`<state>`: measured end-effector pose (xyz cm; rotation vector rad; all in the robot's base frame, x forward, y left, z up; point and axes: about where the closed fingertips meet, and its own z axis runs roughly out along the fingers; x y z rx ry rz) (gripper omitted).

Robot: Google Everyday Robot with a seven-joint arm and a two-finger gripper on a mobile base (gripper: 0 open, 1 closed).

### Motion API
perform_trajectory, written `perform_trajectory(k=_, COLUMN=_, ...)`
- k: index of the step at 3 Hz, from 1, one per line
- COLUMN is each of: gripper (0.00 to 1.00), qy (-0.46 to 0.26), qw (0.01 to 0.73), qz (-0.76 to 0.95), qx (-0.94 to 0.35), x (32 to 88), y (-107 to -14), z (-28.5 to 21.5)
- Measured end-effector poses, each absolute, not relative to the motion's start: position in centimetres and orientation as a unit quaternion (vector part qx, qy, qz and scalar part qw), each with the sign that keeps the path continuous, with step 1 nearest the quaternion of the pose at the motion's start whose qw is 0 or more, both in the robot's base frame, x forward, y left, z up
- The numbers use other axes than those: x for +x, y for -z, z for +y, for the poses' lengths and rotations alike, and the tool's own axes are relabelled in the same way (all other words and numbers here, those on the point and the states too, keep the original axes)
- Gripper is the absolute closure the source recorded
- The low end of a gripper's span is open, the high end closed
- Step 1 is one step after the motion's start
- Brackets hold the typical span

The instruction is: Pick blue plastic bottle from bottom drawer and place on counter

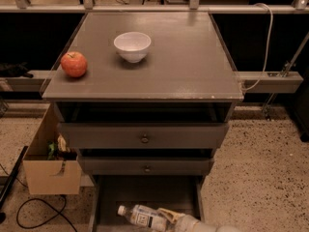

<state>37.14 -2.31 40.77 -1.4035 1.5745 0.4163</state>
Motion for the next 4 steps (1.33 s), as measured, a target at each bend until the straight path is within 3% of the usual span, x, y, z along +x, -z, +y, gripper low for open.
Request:
perform_trajectory(k=1, gripper=1.0, qy=-0.101, qw=0.494, qz=0.627, qx=-0.594, x=36.5, y=-50.7, z=-5.5)
perform_trajectory(k=4, gripper=1.0, qy=-0.118, qw=0.502, qz=0.604, qx=-0.608, x=40.0, y=-53.5, z=-5.5)
